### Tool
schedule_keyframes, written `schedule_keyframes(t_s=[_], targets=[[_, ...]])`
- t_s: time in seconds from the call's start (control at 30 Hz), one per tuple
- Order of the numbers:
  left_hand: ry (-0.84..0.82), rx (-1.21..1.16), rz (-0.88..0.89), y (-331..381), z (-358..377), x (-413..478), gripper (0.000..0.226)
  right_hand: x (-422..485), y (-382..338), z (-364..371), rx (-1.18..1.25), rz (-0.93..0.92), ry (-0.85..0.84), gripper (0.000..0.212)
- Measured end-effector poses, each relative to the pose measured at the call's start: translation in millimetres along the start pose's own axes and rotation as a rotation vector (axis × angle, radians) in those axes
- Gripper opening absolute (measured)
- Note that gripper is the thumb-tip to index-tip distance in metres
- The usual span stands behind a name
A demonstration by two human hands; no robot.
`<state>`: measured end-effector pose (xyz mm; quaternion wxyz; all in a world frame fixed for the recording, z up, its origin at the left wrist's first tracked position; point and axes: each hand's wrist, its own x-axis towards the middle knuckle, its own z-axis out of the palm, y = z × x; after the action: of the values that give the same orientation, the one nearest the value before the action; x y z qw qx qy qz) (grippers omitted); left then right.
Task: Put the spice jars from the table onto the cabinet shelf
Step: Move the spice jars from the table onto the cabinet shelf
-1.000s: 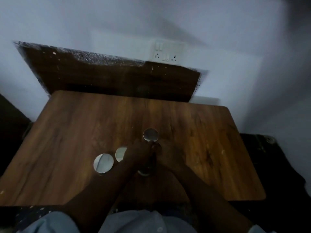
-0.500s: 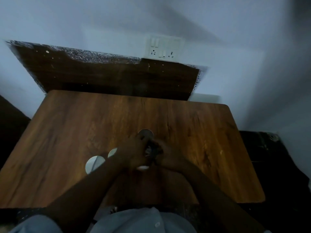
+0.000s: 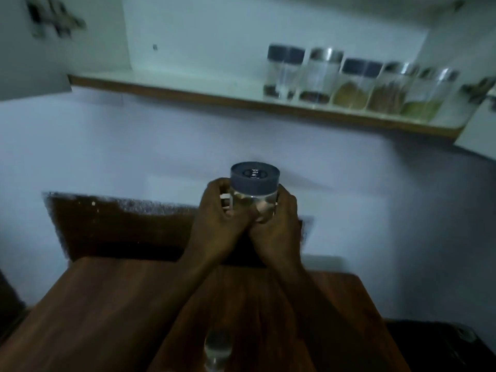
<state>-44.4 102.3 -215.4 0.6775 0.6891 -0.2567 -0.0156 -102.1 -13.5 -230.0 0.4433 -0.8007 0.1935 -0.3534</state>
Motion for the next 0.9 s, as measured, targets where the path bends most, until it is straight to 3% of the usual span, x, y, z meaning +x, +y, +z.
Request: schedule_keyframes(t_s=[0.07,0.17,0.33,0.47,0.57,0.73,0.9], targets=[[0.03,0.017,0.102,28,11,18,0.077,31,-26,-1,-0.002,-0.104,-0.018,0.061],[0.091,0.045,0.228,77,2,62,0.067,76,-62,-16,-0.029,-0.296,-0.102,0.064],[-0.089,0.03,0.362,147,-23,130,0.06,135,-114,-42,0.065,-0.493,-0.084,0.051],[-0.124,0.043,0.236,167,-37,194,0.079,182,-141,-37,-0.01,-0.478,0.062,0.064],[-0.122,0.033,0.179,173,-42,243,0.08,227,-158,-29,-0.097,-0.422,0.028,0.084],[-0.017,0.349,0.108,158,-38,288,0.049,271,-151,-11,-0.275,-0.35,-0.031,0.063],[0.134,0.58,0.184,146,-32,303,0.058,292,-145,-3,-0.337,-0.394,0.07,0.049]])
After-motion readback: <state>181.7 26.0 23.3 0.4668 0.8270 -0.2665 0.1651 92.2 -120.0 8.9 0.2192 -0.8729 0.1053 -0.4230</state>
